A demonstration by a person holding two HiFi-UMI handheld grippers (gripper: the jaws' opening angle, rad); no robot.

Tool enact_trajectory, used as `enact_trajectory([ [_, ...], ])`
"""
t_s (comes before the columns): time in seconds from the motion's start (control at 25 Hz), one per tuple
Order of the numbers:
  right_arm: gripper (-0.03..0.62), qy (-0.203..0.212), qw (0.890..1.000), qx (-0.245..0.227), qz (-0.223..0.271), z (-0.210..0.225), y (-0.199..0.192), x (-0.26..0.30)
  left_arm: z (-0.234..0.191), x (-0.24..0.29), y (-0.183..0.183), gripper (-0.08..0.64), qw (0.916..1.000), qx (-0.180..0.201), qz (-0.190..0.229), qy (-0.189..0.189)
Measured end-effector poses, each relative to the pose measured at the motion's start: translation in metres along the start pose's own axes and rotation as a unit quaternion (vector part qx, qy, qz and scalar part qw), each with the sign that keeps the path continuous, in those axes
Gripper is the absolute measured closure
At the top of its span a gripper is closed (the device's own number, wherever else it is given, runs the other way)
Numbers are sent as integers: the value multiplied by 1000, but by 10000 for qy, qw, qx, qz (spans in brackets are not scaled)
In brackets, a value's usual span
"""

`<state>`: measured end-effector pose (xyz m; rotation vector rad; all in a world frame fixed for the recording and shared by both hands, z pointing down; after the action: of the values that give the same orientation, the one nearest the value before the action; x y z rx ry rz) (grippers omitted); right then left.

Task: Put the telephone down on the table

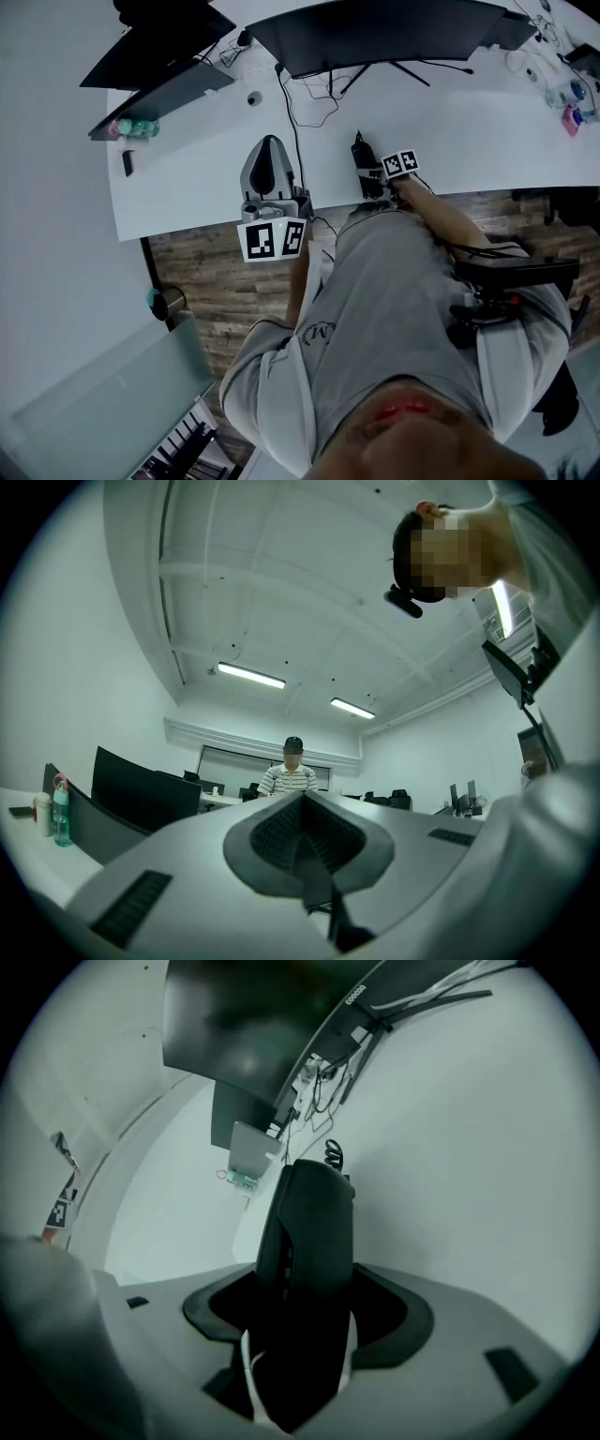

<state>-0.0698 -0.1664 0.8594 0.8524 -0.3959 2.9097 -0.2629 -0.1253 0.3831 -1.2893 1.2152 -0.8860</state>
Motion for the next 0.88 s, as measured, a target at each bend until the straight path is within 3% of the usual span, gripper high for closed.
enact_trajectory([
  [0.32,296,57,9961,717,516,10,-2,-3,7,2,-5,549,9999,-1,-46,-122],
  [0.6,295,-628,9979,-69,148,4,-6,0,12,1,-6,549,9999,-36,-29,-148],
  [0.76,295,-1016,9930,-607,-28,1,-10,2,13,-4,-6,549,10000,-34,-24,-86],
  [0.88,295,-1263,9891,-750,-75,0,-10,3,14,-7,-5,549,10000,-29,-18,-31],
])
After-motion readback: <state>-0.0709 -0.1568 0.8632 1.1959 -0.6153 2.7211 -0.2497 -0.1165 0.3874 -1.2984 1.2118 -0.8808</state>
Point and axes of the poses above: the fingertips, and each gripper's own axes: x forward along the fingers, z to its right, y out of its top, the point moved 6 cm from there along -x, backward along the fingers, and after that the axes turned 3 degrees about -y, right-handed, at the moved point
